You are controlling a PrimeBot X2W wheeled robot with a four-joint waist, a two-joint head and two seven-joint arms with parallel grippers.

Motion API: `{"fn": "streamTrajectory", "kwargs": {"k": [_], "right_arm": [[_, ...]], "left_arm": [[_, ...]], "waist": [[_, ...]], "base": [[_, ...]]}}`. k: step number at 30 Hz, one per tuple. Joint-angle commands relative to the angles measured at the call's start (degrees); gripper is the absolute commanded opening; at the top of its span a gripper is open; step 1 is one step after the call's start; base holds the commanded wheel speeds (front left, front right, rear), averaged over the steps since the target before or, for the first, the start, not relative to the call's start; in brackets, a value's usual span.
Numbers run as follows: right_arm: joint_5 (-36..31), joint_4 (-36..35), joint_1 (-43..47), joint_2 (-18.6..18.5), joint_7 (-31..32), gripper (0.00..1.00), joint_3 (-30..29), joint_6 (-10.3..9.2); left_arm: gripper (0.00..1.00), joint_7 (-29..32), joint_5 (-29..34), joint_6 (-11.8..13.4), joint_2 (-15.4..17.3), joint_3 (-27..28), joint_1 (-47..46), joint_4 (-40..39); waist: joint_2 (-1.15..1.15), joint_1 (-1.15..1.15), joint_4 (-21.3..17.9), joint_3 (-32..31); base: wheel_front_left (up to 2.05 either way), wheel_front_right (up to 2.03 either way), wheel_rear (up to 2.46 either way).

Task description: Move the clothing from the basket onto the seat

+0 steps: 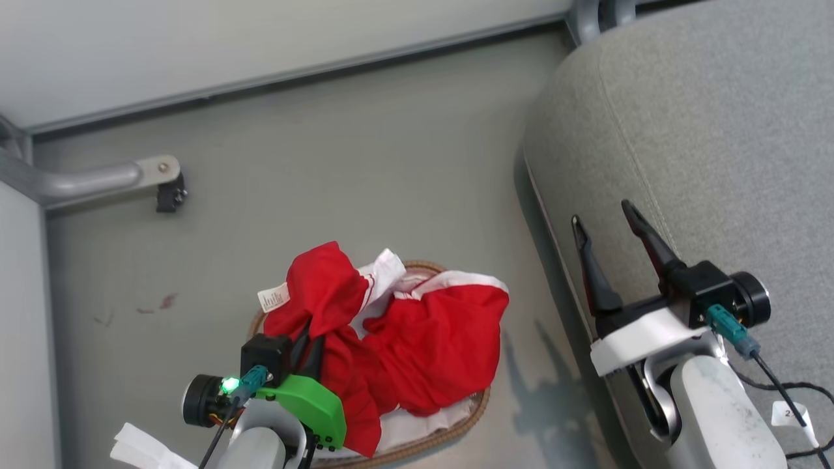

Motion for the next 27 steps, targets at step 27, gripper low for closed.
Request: {"fn": "streamTrajectory", "kwargs": {"k": [27], "right_arm": [[-0.98,3.68,8.56,-0.24,-0.12,1.00,9.45,-0.05]], "left_arm": [[0.00,0.01,-4.07,0.64,0.09,-1.17,-0.62,-19.37]], "waist": [[0.00,0.00,7.89,-14.39]], "base": [[0.00,0.00,0.00]]}}
